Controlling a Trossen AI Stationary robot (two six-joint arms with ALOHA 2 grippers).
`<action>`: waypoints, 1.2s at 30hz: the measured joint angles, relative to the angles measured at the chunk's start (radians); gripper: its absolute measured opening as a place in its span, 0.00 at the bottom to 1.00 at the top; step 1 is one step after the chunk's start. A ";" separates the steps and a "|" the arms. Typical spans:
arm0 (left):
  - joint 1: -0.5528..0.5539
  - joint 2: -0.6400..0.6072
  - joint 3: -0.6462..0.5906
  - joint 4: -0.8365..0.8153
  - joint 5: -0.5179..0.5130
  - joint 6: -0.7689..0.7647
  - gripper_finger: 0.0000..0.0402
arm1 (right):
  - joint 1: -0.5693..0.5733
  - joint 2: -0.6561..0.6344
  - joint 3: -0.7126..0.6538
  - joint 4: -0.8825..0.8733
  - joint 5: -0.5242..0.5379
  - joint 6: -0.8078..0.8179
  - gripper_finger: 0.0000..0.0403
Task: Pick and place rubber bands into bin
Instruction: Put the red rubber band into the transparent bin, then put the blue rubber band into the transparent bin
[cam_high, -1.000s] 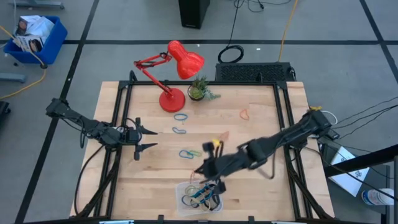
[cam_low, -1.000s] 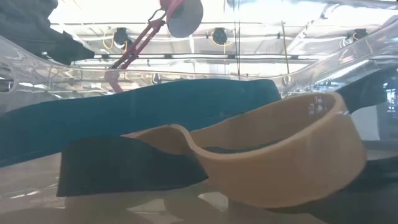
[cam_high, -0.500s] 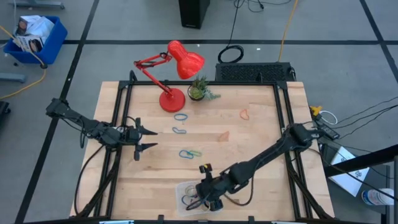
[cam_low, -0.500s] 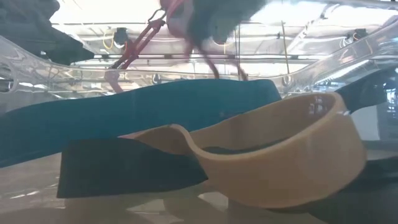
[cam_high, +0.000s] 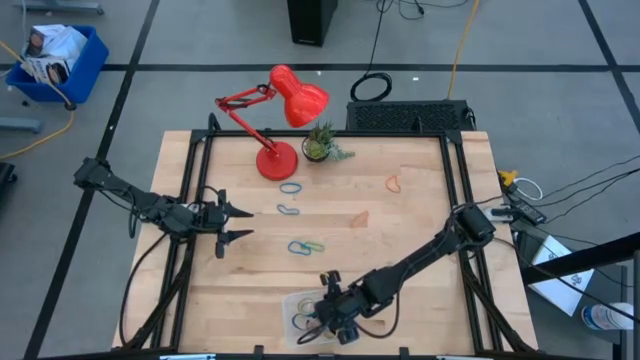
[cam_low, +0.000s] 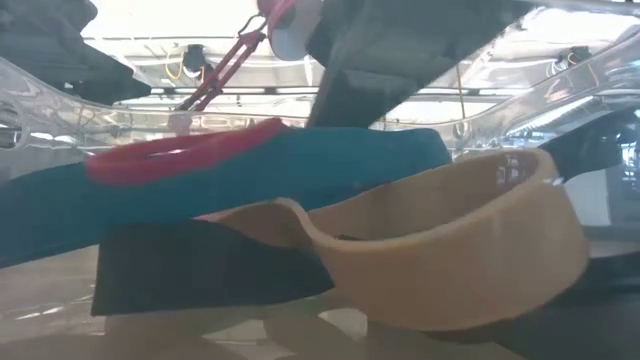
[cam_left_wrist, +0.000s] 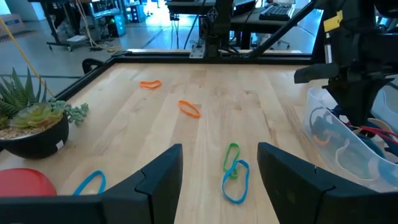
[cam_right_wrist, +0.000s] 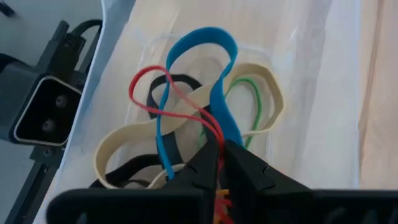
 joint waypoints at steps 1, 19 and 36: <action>0.000 0.000 0.000 0.000 0.000 0.000 0.53 | 0.000 0.000 0.000 0.005 0.001 -0.001 0.09; 0.000 0.000 0.000 0.003 -0.001 -0.005 0.53 | -0.029 -0.291 -0.001 -0.150 0.033 -0.081 0.42; 0.000 0.000 0.000 0.072 -0.004 -0.037 0.53 | -0.053 -0.591 -0.001 -0.281 0.057 -0.121 0.41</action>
